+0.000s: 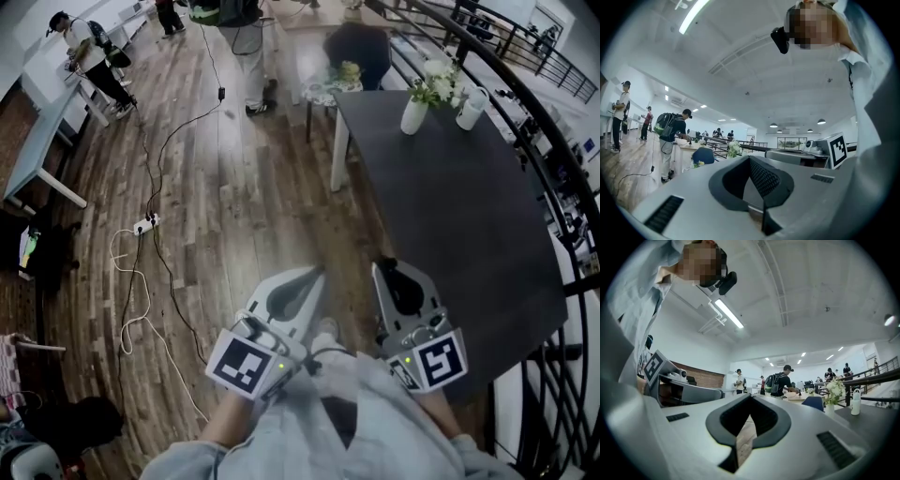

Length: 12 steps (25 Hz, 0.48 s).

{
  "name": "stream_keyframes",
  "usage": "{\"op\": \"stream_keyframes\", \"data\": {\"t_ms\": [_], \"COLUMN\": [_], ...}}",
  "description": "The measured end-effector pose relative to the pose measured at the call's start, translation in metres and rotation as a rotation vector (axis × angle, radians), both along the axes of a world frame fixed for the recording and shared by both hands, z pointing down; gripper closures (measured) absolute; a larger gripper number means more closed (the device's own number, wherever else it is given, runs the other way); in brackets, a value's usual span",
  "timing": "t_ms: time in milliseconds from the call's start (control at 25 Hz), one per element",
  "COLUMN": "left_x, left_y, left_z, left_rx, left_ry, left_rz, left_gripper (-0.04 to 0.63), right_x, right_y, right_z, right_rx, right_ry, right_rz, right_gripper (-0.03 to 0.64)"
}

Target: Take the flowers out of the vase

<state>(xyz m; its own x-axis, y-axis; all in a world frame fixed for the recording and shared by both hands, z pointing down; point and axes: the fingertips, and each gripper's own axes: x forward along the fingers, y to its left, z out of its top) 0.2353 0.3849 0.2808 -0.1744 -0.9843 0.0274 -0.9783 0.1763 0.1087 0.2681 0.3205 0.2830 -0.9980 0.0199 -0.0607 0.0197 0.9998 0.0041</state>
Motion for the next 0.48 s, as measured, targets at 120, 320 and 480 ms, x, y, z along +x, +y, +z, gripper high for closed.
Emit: {"op": "stream_keyframes", "data": {"t_ms": [120, 320, 480], "left_x": [-0.018, -0.039, -0.058], "left_y": [-0.026, -0.062, -0.087], "left_z": [0.001, 0.000, 0.001], "left_rx": [0.003, -0.006, -0.013], "left_ry": [0.002, 0.001, 0.002], "left_rz": [-0.016, -0.027, -0.038], "left_gripper": [0.586, 0.586, 0.586], "right_x": [-0.017, -0.038, -0.055], "right_y": [-0.026, -0.065, -0.093], "right_z": [0.002, 0.005, 0.008], "right_rx": [0.001, -0.012, -0.017], "right_ry": [0.001, -0.006, -0.001], "right_rz": [-0.003, -0.008, -0.009], "right_gripper": [0.615, 0.615, 0.615]}}
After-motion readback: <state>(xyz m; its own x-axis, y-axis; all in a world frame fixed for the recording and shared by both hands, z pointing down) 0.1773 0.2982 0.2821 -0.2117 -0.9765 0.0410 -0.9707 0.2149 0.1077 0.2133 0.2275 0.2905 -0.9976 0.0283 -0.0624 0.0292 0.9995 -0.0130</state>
